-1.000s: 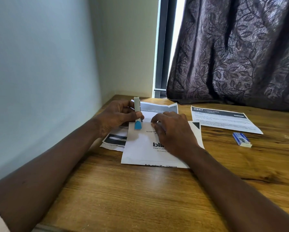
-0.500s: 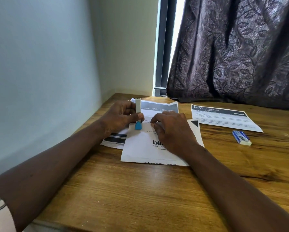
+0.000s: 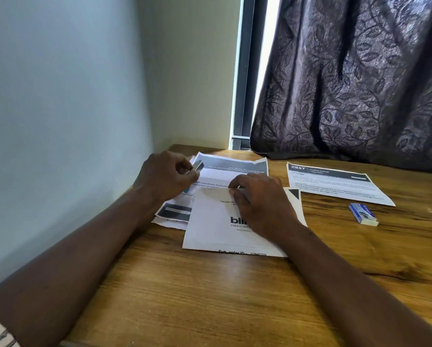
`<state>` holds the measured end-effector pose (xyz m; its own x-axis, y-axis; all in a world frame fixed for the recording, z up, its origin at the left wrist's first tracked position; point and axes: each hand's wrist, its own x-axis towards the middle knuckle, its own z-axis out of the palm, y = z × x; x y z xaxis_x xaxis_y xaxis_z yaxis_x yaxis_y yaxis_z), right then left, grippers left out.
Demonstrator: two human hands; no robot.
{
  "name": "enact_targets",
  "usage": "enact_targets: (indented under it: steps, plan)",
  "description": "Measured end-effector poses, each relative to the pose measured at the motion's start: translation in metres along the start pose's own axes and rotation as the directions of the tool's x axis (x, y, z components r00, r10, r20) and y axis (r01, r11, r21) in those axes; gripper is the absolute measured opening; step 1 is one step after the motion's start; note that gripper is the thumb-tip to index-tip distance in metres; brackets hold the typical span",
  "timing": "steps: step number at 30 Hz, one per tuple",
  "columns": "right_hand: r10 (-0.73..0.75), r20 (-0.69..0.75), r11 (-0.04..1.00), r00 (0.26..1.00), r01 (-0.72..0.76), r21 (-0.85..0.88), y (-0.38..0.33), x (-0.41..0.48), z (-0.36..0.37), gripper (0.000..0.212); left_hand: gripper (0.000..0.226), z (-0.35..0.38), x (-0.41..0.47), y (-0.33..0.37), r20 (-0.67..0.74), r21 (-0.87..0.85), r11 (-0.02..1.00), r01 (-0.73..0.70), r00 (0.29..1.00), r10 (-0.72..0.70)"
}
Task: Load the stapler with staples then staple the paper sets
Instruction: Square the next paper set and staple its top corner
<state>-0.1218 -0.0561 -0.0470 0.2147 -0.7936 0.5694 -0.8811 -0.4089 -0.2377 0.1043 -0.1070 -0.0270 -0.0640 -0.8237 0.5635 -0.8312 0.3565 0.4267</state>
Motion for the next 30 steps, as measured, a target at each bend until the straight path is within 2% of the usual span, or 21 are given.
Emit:
enact_targets:
  steps: [2,5,6,8,10,11,13,15,17,19,22,24,26,28,30]
  plan:
    - [-0.007,-0.023,1.0,1.0,0.007,0.022,0.0,0.0,-0.001,0.014,0.027,0.0,0.0,0.0,0.069,0.086,0.996,0.008,0.998,-0.014]
    - [-0.029,-0.07,0.999,0.997,0.031,0.028,0.001,0.0,-0.005,0.015,0.037,0.002,-0.001,0.002,0.161,0.11,0.993,0.03,0.986,-0.047]
    - [-0.03,-0.087,0.999,0.996,0.033,0.028,0.002,0.001,-0.007,0.015,0.04,0.001,-0.002,0.005,0.139,0.112,0.993,0.025,0.989,-0.041]
    - [-0.017,-0.136,0.999,0.991,0.023,0.041,0.006,0.002,-0.01,0.017,0.045,-0.002,-0.005,0.014,-0.002,0.106,0.994,-0.013,1.0,0.013]
    - [0.009,-0.205,0.998,0.979,0.004,0.063,0.012,0.004,-0.014,0.019,0.047,-0.01,-0.009,0.024,-0.117,-0.043,0.999,-0.02,0.993,0.015]
    - [0.022,-0.244,0.998,0.97,-0.006,0.065,0.015,0.004,-0.017,0.021,0.044,-0.015,-0.012,0.03,-0.114,-0.163,0.986,-0.014,0.994,-0.004]
    - [0.059,-0.319,0.997,0.946,-0.037,0.074,0.02,0.004,-0.024,0.023,0.036,-0.023,-0.021,0.042,0.028,-0.379,0.925,0.018,1.0,-0.008]
    - [0.083,-0.393,0.995,0.916,-0.053,0.087,0.024,0.004,-0.032,0.023,0.022,-0.028,-0.031,0.055,0.26,-0.544,0.83,0.124,0.965,0.026]
    - [0.082,-0.474,0.995,0.877,-0.047,0.085,0.026,0.0,-0.042,0.021,0.008,-0.027,-0.037,0.066,0.389,-0.6,0.772,0.209,0.92,0.054]
    - [0.07,-0.545,0.997,0.836,-0.068,0.024,0.03,-0.007,-0.053,0.02,0.004,-0.021,-0.036,0.071,0.37,-0.604,0.767,0.218,0.929,0.026]
    - [0.122,-0.616,0.964,0.778,-0.242,-0.115,0.043,-0.016,-0.073,0.031,0.004,-0.013,-0.029,0.08,0.287,-0.654,0.727,0.206,0.958,-0.014]
    - [0.241,-0.622,0.95,0.745,-0.311,-0.005,0.067,-0.022,-0.09,0.039,0.006,-0.005,-0.022,0.093,0.223,-0.716,0.668,0.203,0.973,-0.057]
    - [0.368,-0.559,0.93,0.743,-0.286,0.232,0.097,-0.03,-0.106,0.036,0.004,0.006,-0.014,0.111,0.161,-0.734,0.654,0.186,0.982,-0.099]
    - [0.499,-0.438,0.846,0.748,-0.312,0.432,0.125,-0.039,-0.119,0.035,0.005,0.023,-0.003,0.132,0.113,-0.715,0.683,0.15,0.989,-0.099]
    - [0.582,-0.333,0.76,0.742,-0.352,0.546,0.154,-0.047,-0.127,0.031,0.004,0.044,0.008,0.151,0.101,-0.719,0.68,0.139,0.99,-0.096]
